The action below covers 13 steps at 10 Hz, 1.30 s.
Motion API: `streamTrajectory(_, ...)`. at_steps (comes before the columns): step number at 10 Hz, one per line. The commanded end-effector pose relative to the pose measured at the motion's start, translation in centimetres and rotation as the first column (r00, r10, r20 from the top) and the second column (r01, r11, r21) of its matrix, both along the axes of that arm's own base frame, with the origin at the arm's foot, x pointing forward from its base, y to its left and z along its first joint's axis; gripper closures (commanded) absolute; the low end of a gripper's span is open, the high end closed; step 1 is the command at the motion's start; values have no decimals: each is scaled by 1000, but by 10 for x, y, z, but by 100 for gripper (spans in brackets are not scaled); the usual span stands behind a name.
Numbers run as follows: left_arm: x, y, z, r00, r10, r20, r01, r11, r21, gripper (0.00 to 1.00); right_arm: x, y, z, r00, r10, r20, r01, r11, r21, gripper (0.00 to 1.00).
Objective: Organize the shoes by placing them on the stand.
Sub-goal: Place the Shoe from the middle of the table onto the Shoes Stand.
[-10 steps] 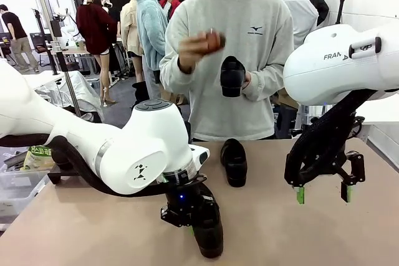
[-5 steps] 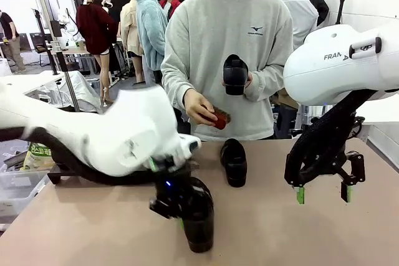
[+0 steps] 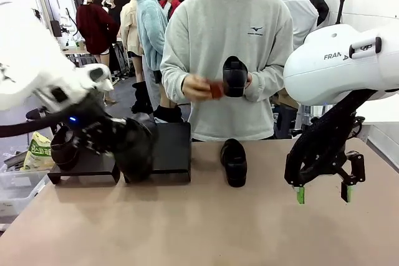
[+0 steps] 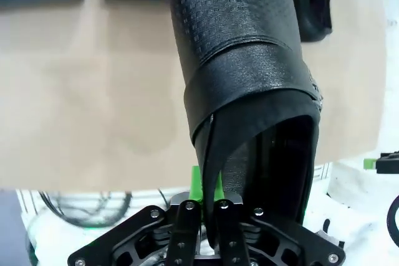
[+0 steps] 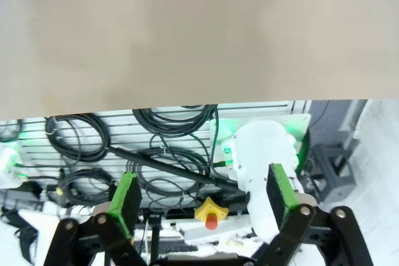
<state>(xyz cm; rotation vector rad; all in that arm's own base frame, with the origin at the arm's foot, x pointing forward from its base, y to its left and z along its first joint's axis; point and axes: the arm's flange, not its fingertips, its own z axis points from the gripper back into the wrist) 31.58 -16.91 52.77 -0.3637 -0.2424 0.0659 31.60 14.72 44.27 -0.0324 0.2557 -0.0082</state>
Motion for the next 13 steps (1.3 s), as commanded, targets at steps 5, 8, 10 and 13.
streamTrajectory(5,44,49,-13,995,-48,86,48,999,8,100,-2,3,0,1000,-21,-5,21,1000,6,0)
streamTrajectory(8,66,56,-35,986,-26,168,13,997,81,100,-2,3,0,1000,-21,-5,21,1000,6,0)
streamTrajectory(10,109,66,-40,946,-10,324,-44,986,159,100,-2,3,0,1000,-21,-5,21,1000,6,0)
streamTrajectory(13,161,100,-56,956,24,293,-98,965,244,100,-2,3,0,1000,-21,-5,21,1000,6,0)
